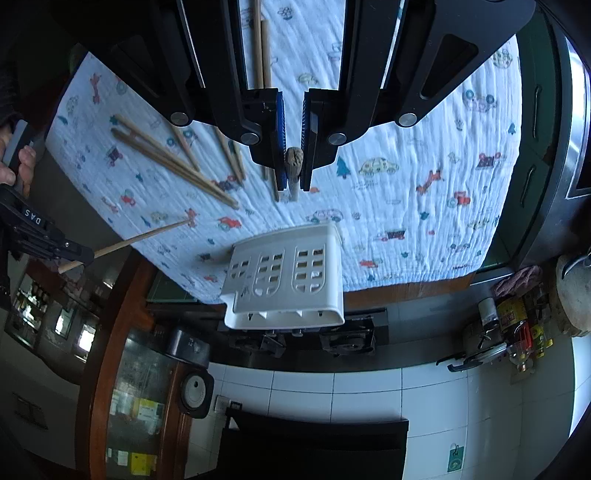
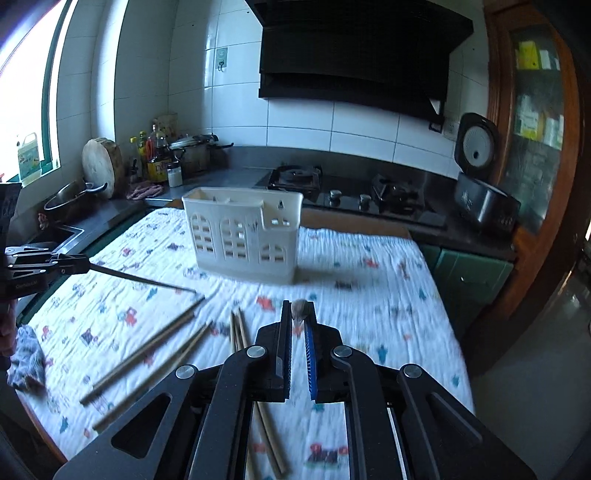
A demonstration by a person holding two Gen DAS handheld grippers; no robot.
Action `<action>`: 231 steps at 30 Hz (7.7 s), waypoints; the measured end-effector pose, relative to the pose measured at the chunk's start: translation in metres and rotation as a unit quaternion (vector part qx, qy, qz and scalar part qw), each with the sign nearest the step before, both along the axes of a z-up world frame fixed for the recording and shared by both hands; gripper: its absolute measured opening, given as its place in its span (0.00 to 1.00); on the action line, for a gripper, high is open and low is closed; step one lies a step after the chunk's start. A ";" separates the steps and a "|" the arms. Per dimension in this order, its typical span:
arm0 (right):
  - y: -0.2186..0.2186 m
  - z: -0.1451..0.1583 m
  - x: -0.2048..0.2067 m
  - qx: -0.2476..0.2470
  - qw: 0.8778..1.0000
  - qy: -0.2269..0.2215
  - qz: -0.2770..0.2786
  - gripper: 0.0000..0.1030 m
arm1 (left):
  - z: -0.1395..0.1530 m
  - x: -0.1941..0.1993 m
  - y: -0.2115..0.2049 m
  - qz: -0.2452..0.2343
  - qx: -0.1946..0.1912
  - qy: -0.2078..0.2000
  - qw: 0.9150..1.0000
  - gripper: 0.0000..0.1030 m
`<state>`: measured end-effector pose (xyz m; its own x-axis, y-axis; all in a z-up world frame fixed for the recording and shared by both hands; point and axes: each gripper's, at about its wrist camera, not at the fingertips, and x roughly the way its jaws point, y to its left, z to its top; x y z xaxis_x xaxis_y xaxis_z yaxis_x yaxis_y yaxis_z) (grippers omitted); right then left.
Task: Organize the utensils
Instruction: 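Lift the left tool's chopstick into the white holder and open while the right tool does likewise, then lower the left tool onto the next chopstick and close while the right tool grasps one, then carry the left tool's chopstick upright into the holder while the right tool inserts its own, then open the left tool and withdraw from the holder while the right tool releases too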
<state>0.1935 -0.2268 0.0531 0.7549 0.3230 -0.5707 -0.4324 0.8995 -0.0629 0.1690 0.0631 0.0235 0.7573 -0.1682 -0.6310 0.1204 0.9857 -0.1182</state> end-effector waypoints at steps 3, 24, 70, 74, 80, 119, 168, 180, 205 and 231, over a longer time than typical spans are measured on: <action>0.011 0.021 0.017 -0.011 1.000 -0.003 0.011 0.06 | 0.017 0.016 -0.002 -0.002 0.006 -0.003 1.000 0.06; 0.076 0.113 0.117 -0.042 0.997 0.031 0.065 0.06 | 0.177 0.113 -0.010 0.002 0.011 -0.122 0.992 0.06; 0.004 -0.002 -0.011 0.024 0.996 0.055 0.068 0.38 | 0.048 -0.016 -0.005 0.025 -0.024 -0.050 0.998 0.50; -0.004 -0.047 -0.028 0.008 0.994 0.083 0.065 0.31 | 0.009 -0.054 -0.013 0.030 -0.016 -0.032 0.999 0.50; -0.011 -0.104 -0.036 -0.016 0.990 0.127 0.060 0.19 | -0.044 -0.085 -0.002 0.049 -0.053 0.018 0.997 0.49; -0.004 -0.145 -0.024 -0.092 0.982 0.137 0.087 0.08 | -0.110 -0.089 -0.018 0.045 -0.029 0.090 0.994 0.36; -0.009 -0.067 -0.054 -0.030 0.997 0.040 0.060 0.07 | -0.044 -0.063 -0.024 0.029 -0.040 0.021 0.999 0.06; 0.013 0.005 0.000 0.027 0.998 0.011 0.054 0.06 | 0.012 -0.016 -0.029 0.007 -0.026 -0.017 1.000 0.06; 0.038 0.148 0.141 0.052 0.998 -0.011 0.030 0.06 | 0.185 0.114 -0.012 0.001 -0.017 -0.132 0.991 0.05; 0.064 0.073 0.188 0.035 0.996 0.066 0.040 0.15 | 0.083 0.193 0.026 0.040 -0.047 -0.027 0.998 0.08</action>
<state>0.3813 -0.1631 0.1263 0.6449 0.4215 -0.6375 -0.5028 0.8622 0.0614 0.3619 0.0896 0.1062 0.8032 -0.1629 -0.5731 0.0506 0.9771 -0.2068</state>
